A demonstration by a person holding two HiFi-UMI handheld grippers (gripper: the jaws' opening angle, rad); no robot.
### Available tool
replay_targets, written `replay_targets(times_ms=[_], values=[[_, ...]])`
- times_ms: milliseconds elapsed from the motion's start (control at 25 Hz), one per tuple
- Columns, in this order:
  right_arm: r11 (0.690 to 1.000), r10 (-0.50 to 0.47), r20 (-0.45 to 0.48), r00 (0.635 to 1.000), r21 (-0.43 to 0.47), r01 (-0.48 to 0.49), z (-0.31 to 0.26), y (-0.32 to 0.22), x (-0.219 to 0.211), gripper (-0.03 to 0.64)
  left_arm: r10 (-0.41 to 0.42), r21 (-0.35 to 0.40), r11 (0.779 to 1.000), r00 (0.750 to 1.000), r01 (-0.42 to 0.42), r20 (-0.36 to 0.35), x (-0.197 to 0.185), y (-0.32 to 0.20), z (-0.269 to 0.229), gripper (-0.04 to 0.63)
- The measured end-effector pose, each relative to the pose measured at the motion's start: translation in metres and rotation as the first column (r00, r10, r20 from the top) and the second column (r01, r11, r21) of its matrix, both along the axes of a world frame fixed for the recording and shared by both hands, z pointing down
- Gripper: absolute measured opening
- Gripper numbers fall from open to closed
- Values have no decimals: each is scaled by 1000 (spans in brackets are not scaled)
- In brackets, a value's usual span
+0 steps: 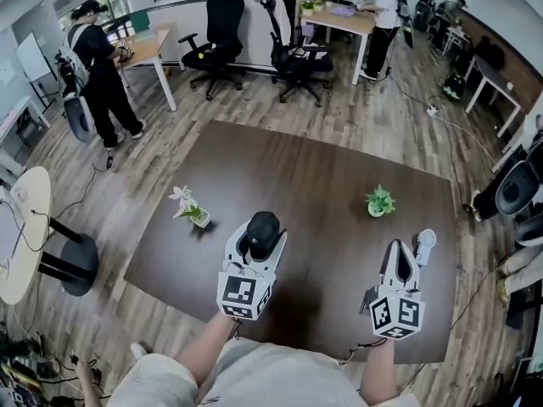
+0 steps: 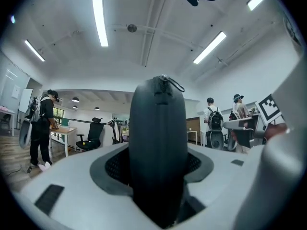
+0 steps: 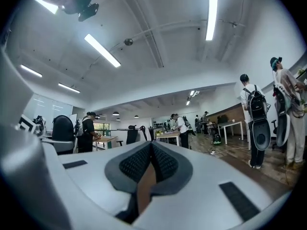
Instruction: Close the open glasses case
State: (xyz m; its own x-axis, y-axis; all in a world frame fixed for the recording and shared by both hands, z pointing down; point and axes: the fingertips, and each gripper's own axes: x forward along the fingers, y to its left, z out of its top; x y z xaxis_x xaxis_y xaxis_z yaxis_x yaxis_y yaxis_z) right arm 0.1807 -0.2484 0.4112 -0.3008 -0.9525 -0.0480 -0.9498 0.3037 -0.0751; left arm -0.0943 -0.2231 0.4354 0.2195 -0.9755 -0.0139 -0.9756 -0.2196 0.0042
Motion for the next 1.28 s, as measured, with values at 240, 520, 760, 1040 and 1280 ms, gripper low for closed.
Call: replay_targets(times_ms=[240,520,760,1040,1280], values=[[1000,-22,-19,1000,4,22,0,-2,-8,2,-19,-4,1000,1000,19,-9,-8,1,3,262],[1000,-24,-31,999,-15,23,5,-4,-9,2,-8,-17,1000,1000,8,-9,-6,-2,6,262],[999,-25,-28,999,-22,24,7,-4,-8,2,6,-38,999,1000,-6,-2,-2,-5,11,262],[999,-37,-34,999,-32,36,12,-3,-13,2,73,-169,983,997,-76,-25,11,-13,41,262],[998,-54,-42,998,-44,52,18,-2,-18,2,137,-464,869,985,-171,-106,28,-11,114,264]])
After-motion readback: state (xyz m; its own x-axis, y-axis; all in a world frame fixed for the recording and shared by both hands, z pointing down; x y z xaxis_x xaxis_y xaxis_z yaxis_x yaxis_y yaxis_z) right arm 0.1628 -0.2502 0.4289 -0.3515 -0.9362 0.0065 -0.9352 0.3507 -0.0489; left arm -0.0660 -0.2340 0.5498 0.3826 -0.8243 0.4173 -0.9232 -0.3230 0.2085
